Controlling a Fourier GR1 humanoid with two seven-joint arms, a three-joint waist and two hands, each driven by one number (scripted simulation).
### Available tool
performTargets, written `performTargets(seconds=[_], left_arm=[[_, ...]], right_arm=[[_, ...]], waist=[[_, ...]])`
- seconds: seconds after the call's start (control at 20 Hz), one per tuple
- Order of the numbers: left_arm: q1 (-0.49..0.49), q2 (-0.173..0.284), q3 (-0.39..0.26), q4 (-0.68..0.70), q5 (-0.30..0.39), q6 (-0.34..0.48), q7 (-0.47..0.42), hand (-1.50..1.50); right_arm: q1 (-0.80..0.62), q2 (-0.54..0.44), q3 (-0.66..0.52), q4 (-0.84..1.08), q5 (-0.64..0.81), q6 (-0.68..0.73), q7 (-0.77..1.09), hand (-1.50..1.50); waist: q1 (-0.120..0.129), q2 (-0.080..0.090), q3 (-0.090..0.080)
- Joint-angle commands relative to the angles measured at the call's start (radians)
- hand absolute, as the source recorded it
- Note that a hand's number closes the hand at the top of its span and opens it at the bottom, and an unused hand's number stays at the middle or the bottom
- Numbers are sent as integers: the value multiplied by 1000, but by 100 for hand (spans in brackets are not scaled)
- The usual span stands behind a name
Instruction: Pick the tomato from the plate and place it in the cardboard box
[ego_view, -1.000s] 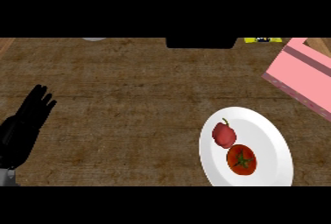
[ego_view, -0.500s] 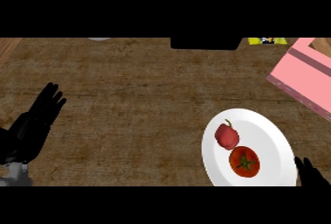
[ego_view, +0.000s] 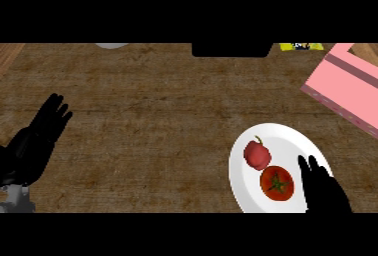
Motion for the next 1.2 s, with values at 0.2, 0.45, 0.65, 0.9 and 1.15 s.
performTargets(seconds=[0.2, 0.45, 0.65, 0.9, 1.15], left_arm=[[-31, -23, 22, 36, -25, -13, 13, 0], [58, -48, 20, -6, -34, -29, -29, 0], [29, -33, 36, -19, -34, -30, 6, 0], [65, -32, 57, -63, -7, -58, 43, 0], [22, -52, 48, -9, -56, -50, 8, 0]], right_arm=[[-110, 124, -14, 90, 71, 142, 65, -150], [-139, 189, -31, 161, 122, 191, 51, -150], [-97, 200, -33, 180, 166, 201, 31, -150], [-109, 261, -78, 160, 165, 274, 17, -150], [-111, 303, -53, 190, 208, 290, 59, -150]], waist=[[-11, -1, 2], [-6, -1, 2], [-10, -3, 2], [-5, -3, 2], [-12, -2, 2]])
